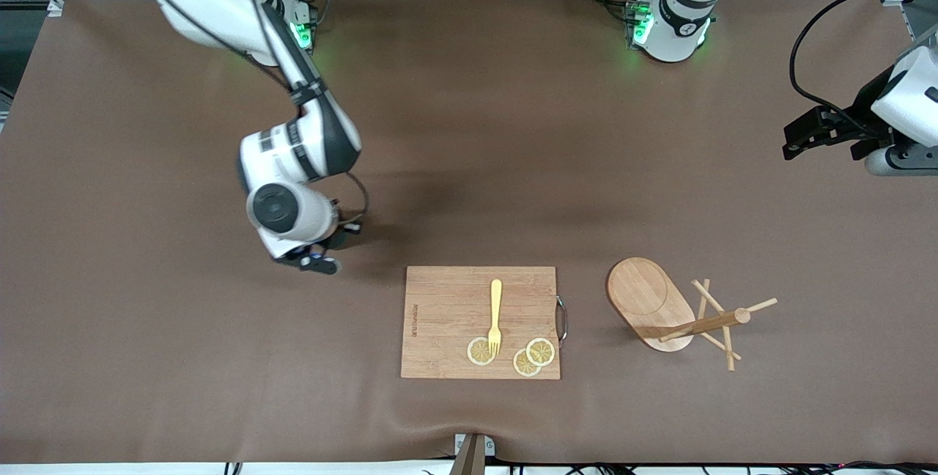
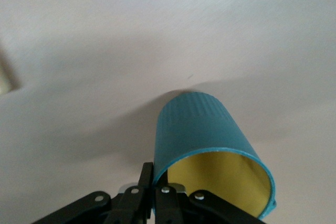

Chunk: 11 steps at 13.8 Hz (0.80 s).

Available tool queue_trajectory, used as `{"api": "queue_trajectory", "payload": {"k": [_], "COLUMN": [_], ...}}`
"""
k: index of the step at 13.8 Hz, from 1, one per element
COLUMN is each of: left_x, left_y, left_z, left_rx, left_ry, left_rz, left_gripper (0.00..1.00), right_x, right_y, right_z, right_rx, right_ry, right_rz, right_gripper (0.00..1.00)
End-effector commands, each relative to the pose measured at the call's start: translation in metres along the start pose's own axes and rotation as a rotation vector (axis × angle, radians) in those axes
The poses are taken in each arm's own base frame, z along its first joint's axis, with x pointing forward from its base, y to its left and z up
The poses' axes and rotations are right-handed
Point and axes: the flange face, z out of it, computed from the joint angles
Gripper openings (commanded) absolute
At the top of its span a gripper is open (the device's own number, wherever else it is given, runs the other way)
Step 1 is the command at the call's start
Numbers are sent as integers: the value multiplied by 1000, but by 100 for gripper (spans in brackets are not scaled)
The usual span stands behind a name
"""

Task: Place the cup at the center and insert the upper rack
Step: 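Carry the teal mug with the right gripper toward the table middle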

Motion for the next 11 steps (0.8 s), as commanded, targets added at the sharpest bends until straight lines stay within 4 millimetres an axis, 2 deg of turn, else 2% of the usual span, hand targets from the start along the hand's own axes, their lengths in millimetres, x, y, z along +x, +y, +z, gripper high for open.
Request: {"api": "queue_trajectory", "payload": {"k": [1,4,11], "left_x": [0,1,2], "left_y": [-1,-1,-1], "left_z": [-2,0,1], "left_rx": [-10,-10,-7], "left_ry": [10,7,5], "left_rz": [-5,-4,-2], "left_gripper": [100,100,100], "right_x": [-32,-69,-159], "right_y": [-30,-74,-158], "right_z": [-7,-6,-4], "right_rx": [50,98,146], "right_ry": [-41,-74,-109], "right_rz": [5,-40,-165], "right_gripper": [0,0,0]}}
